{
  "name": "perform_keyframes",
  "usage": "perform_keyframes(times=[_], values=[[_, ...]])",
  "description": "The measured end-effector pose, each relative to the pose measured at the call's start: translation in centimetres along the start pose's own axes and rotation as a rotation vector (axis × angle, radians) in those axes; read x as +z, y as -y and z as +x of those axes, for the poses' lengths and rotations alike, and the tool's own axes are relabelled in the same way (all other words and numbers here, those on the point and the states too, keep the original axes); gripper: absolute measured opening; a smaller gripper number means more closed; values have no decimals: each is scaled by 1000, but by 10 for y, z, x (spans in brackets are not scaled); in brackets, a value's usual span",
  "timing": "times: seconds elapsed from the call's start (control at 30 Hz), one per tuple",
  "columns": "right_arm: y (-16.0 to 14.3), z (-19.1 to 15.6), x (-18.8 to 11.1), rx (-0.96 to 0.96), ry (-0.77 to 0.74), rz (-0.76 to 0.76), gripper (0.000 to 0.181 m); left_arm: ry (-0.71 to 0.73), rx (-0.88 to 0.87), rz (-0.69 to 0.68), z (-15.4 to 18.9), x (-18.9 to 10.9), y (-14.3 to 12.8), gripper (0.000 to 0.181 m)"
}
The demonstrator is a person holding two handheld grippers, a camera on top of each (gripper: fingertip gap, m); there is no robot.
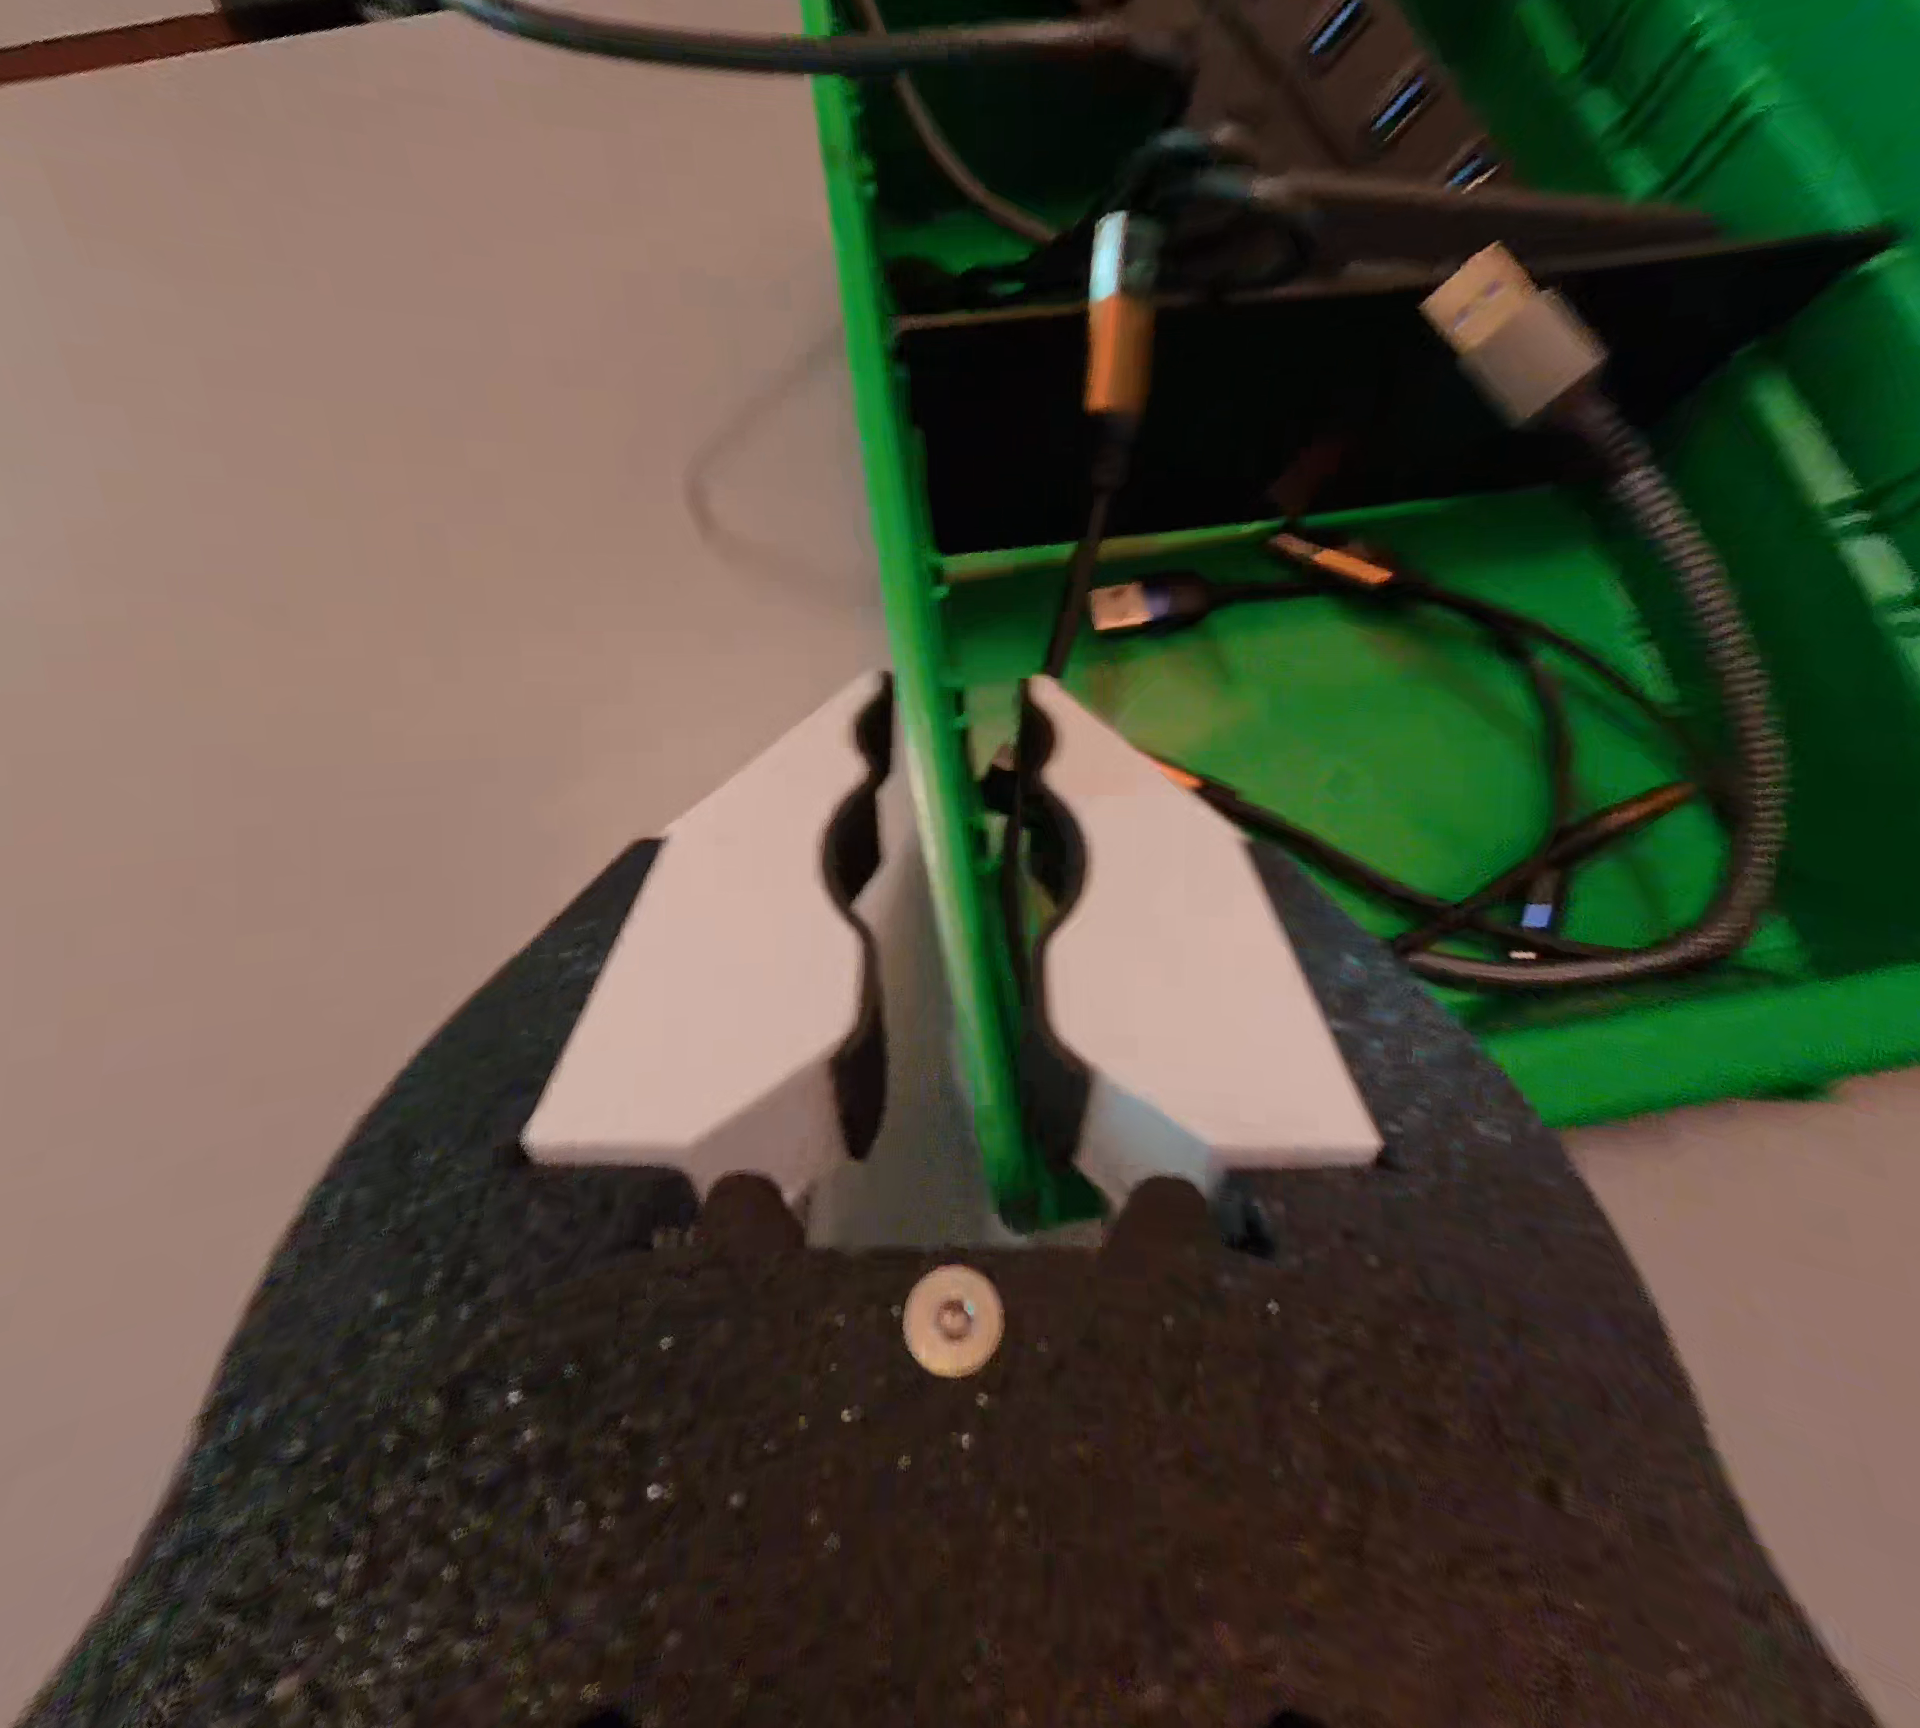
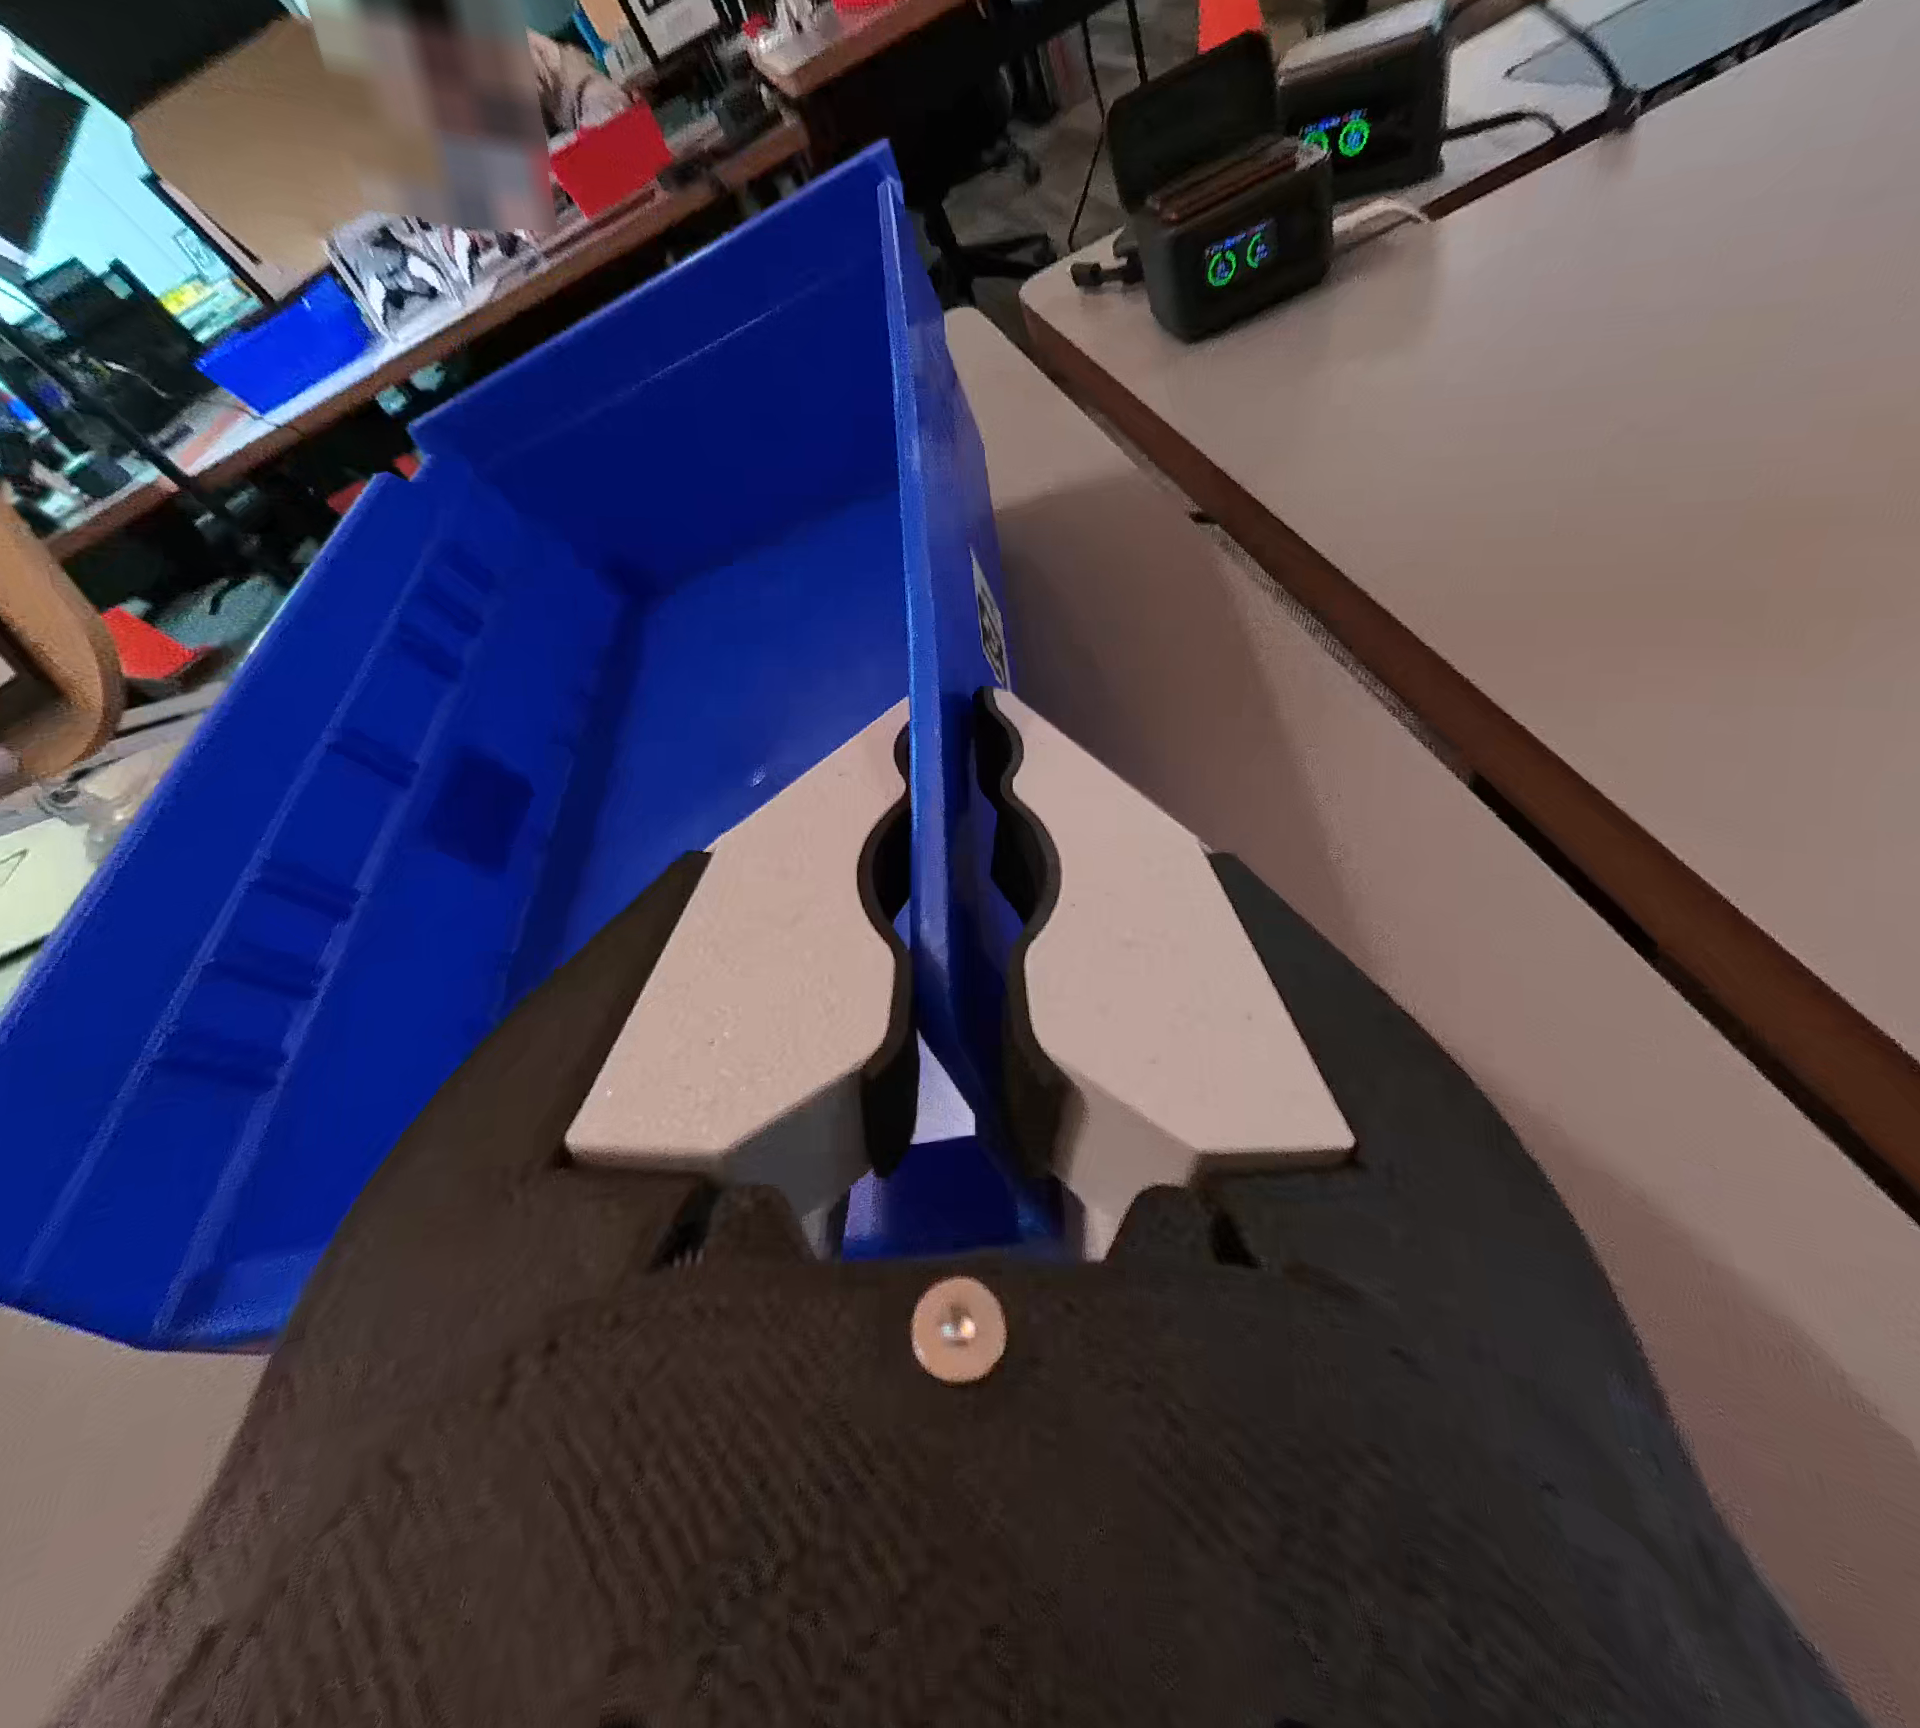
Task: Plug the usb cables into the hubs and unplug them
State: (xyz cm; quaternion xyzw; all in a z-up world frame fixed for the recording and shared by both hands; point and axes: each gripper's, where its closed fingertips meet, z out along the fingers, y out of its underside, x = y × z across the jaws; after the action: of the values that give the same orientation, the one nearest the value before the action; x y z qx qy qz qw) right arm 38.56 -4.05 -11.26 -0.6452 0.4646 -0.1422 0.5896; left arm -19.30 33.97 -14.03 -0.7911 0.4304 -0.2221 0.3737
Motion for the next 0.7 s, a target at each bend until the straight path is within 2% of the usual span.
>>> perform_keyframes(times=[0.03, 0.1, 0.23, 0.3, 0.37, 0.43, 0.5, 0.6, 0.7], values=[[-3, 0, 6, 9, 3, -21, 5, 34, 37, -5, -5, 1, -2, 7], [-7, -1, 17, 20, 17, -43, 6, 73, 63, 16, -9, 2, -1, 3], [-4, -8, 34, 16, 54, -57, 7, 81, -23, 61, -21, 4, 2, 2], [-3, -15, 34, 12, 90, -88, 22, 109, -57, 66, -33, 3, 1, 2], [9, -8, 22, -58, 8, -49, 55, 142, -73, 73, -47, 0, 0, 2], [28, -16, 2, -175, -43, 22, 75, 179, -76, 75, -62, -2, -2, 2], [41, -51, -17, -257, 14, 95, 82, 216, -79, 75, -82, -4, -3, 2], [42, -136, -41, -328, 237, 160, 83, 223, -92, 68, -111, -2, 0, 2], [14, -232, -63, -360, 531, 162, 78, 206, -126, 53, -140, 6, 6, 7]])
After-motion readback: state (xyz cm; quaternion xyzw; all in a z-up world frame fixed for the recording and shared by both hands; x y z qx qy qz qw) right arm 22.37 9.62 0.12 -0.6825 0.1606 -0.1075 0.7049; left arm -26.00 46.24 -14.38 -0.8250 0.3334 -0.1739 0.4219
